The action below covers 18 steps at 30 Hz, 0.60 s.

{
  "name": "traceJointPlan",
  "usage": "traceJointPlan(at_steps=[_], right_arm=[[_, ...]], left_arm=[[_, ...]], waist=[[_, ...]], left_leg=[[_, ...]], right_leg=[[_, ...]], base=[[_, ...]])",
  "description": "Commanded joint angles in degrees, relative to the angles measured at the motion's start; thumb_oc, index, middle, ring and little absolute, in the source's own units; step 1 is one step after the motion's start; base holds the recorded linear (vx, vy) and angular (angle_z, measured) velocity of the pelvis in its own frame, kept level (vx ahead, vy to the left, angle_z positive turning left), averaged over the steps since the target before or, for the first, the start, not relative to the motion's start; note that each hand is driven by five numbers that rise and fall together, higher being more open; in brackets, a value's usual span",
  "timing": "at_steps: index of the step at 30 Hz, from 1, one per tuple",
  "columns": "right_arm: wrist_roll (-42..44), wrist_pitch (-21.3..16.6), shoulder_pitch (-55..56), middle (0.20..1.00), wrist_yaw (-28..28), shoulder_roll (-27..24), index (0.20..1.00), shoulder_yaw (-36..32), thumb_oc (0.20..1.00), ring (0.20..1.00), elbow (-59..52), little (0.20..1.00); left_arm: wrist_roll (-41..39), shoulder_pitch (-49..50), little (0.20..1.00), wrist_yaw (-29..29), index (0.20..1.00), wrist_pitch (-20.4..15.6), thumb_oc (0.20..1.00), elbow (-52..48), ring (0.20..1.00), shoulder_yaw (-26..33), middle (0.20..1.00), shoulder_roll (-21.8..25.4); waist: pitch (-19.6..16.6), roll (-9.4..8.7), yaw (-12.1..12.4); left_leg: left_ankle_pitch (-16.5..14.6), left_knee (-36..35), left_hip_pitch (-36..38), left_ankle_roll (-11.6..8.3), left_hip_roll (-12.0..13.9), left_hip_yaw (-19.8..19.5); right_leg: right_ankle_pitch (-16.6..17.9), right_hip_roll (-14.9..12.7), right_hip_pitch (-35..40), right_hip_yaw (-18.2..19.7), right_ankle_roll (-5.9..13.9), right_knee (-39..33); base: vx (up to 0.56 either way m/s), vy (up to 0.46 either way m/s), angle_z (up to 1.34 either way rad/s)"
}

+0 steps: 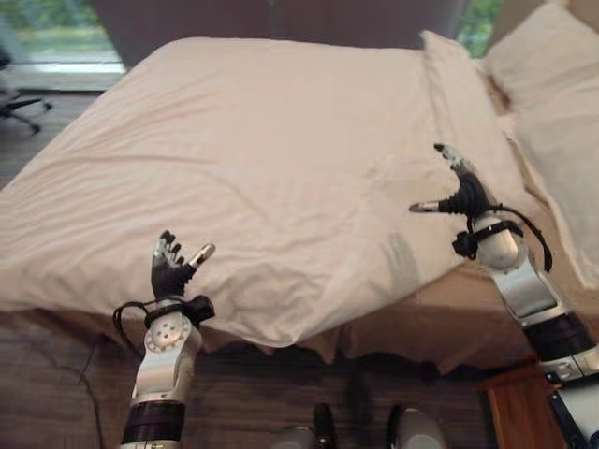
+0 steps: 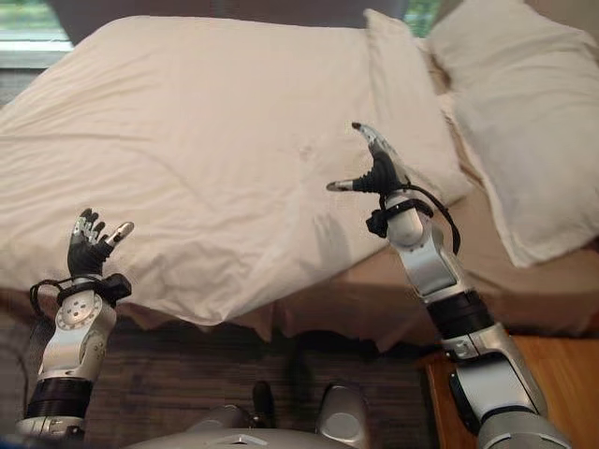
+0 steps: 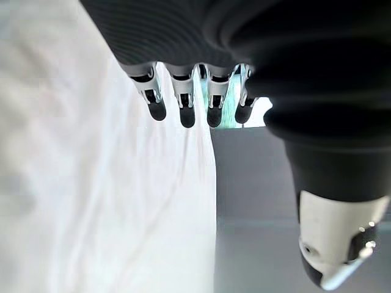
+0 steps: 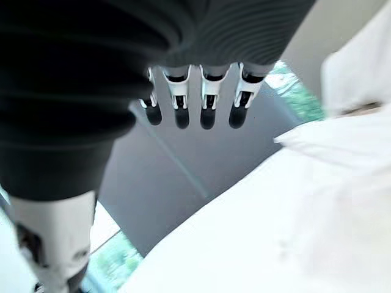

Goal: Making the bed.

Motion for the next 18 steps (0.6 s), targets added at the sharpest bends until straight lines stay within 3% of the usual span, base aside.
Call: traceJointPlan(at_steps=[1,4,11,14,18], right_arm=[[-3.0,-0.8,-6.0,1.0,-3.8,-0.1,1.0,0.3,1.0,1.0,3.8,1.0],[-2.4,-0.5,-8.7,1.0,-4.4,0.7,1.0,1.7,1.0,1.0,8.3,1.0],[1.0,0.0,-14.0,1.0,-5.1,-0.6,1.0,3.8,1.0,1.0,18.9,1.0],[0.0,0.6,-18.3,1.0,-5.5,-1.8,1.0,6.2,1.0,1.0,23.4,1.0],[0.4,0.7,-28.1,1.0,-6.1,-1.1,1.0,12.2,1.0,1.0,35.3,1.0]], left_arm=[[-1.7,-0.4,1.0,-0.8,1.0,-2.9,1.0,-3.0,1.0,-2.2,1.0,6.5],[-1.4,0.8,1.0,-1.8,1.0,-3.2,1.0,-2.0,1.0,-1.9,1.0,5.8],[-3.4,-2.6,1.0,-1.2,1.0,-3.3,1.0,4.0,1.0,-3.2,1.0,6.7],[-4.5,-5.6,1.0,-0.9,1.0,-3.7,1.0,7.7,1.0,-4.5,1.0,7.7],[-6.9,-16.0,1.0,-0.2,1.0,-4.8,1.0,17.8,1.0,-9.9,1.0,10.0]], waist=[[-0.9,-4.77,-0.9],[-2.4,-5.59,0.1],[-3.0,-5.3,0.3],[-2.7,-4.93,0.2],[-2.0,-3.08,-0.1]], left_leg=[[-3.7,-1.6,1.2,-5.46,3.6,-0.5],[-4.0,-1.6,1.6,-5.68,3.3,-1.4],[-3.5,-1.6,0.3,-7.44,4.4,-3.2],[-2.8,-1.6,-1.1,-8.02,4.8,-3.7],[-0.7,-1.6,-6.0,-9.92,5.4,-4.9]], right_leg=[[5.0,0.6,1.9,5.0,-0.01,-2.9],[7.1,-0.2,4.0,2.9,0.2,-4.4],[6.9,-0.6,6.3,-0.9,-0.37,-6.7],[6.7,-0.6,5.6,-1.6,-0.66,-6.6],[6.6,-0.6,2.9,-4.2,-1.06,-7.3]], base=[[0.18,-0.19,1.31],[0.18,-0.135,1.07],[0.1,-0.133,0.15],[0.0,-0.07,0.17],[0.02,-0.138,0.23]])
